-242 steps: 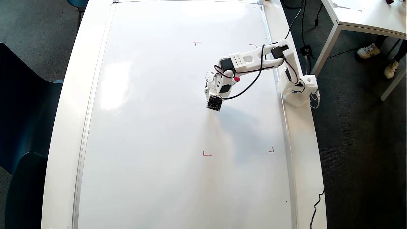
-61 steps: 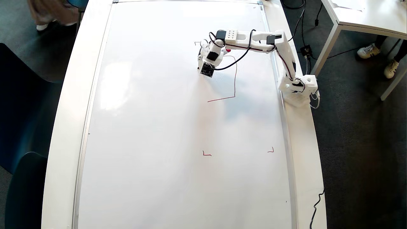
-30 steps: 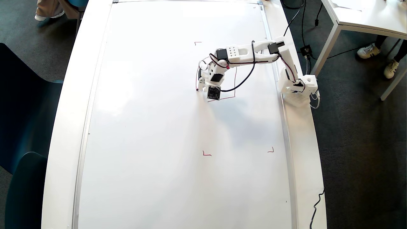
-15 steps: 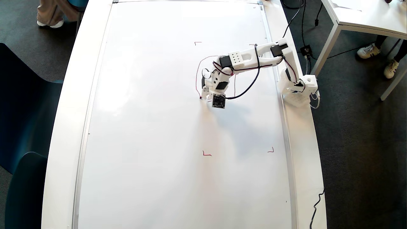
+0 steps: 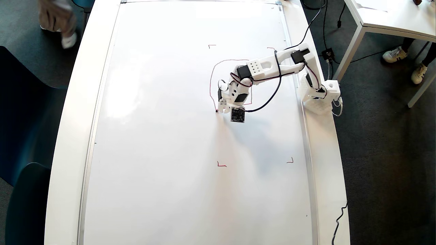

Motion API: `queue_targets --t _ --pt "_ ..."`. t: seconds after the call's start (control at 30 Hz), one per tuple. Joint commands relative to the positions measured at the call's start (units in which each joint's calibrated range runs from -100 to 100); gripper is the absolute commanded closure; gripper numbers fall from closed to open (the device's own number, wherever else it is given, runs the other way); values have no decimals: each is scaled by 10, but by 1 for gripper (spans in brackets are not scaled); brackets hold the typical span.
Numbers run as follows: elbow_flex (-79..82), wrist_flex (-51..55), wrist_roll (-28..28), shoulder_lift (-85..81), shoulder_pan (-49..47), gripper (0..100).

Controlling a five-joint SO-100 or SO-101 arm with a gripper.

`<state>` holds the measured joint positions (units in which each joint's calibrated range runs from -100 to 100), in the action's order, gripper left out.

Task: Draw on a whiteboard a robot head using a pen attached to the gripper

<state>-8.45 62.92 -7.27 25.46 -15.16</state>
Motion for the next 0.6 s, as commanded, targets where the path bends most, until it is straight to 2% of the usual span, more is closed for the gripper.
queue_targets --t 0.0,0.57 --pt "29 8 -3 -26 -3 99" --pt "93 8 -10 -66 33 99"
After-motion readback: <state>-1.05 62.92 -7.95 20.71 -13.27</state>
